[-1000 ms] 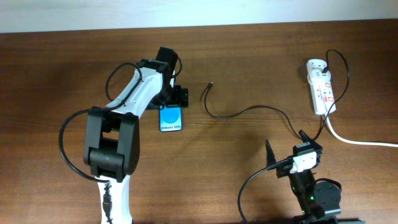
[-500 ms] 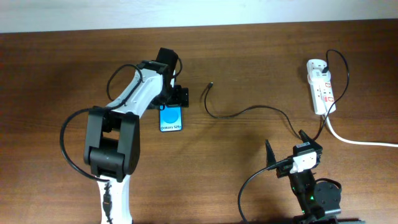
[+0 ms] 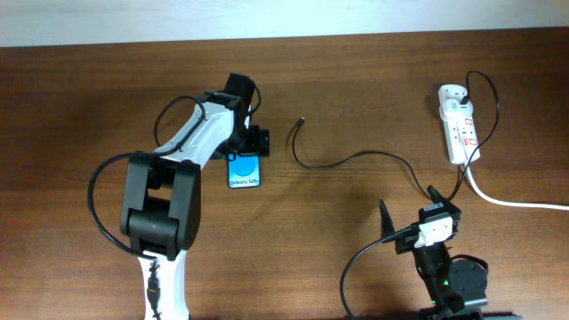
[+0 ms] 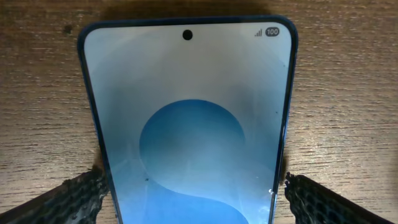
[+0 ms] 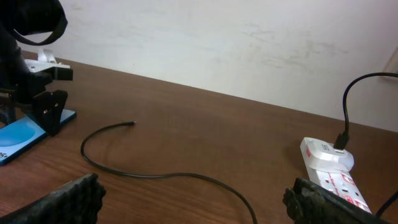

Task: Plug charger to phone and switch on socket
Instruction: 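Close the left gripper on the phone's bottom edge and lift it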

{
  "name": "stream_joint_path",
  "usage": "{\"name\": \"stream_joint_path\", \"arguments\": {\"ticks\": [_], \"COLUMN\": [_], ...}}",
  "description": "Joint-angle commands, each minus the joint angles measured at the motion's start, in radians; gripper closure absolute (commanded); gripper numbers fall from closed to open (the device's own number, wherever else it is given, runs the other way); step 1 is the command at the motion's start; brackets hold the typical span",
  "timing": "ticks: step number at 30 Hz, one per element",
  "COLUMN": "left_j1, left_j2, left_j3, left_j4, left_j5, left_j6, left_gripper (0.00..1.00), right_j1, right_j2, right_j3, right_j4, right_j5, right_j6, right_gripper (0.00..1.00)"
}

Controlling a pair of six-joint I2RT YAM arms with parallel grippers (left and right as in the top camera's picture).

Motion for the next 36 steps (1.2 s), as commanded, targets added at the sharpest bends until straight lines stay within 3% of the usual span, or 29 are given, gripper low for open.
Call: {"name": "stream_joint_path", "arguments": {"ticks": [1,5,13,26,31,33,36], "left_j1": [0.000,-0.002,-0.051,-0.051,-0.051,-0.051,-0.051], "left_j2": [0.011,0.011,0.011,0.011,0.011,0.011,0.011], "left_j3": [-0.027,-0.027,-0.027,-0.027,-0.027,-0.027,-0.027], "left_j4": [0.007,0.006,0.006,-0.001,-0.001,-0.002,-0.002], "left_j5": [0.001,0.001,-0.086,-0.039,-0.039,-0.039,-0.039], "left_j6": [0.008,0.008,0.007,-0.023,-0.023,-0.023,-0.023], "left_gripper": [0.05,0.08,0.04,0.09,0.16,0.27,0.28], "right_j1": [-0.007,-0.007,-0.007,-0.007,-0.007,-0.007,-0.007], "right_j2": [-0.011,-0.011,-0.011,-0.011,-0.011,-0.011,-0.011], "right_j3": [-0.005,-0.005,-0.005,-0.005,-0.005,-0.005,-0.005], "right_j4": [-0.005,-0.005,-0.005,-0.005,-0.005,-0.005,-0.005], "right_j5": [0.008,0.008,0.008,0.008,0.008,0.008,0.008], "right_j6": [0.006,0.006,0.006,0.006,0.006,0.006,0.006], "right_gripper": [0.02,0.02,0.02,0.02,0.02,0.02,0.02]}}
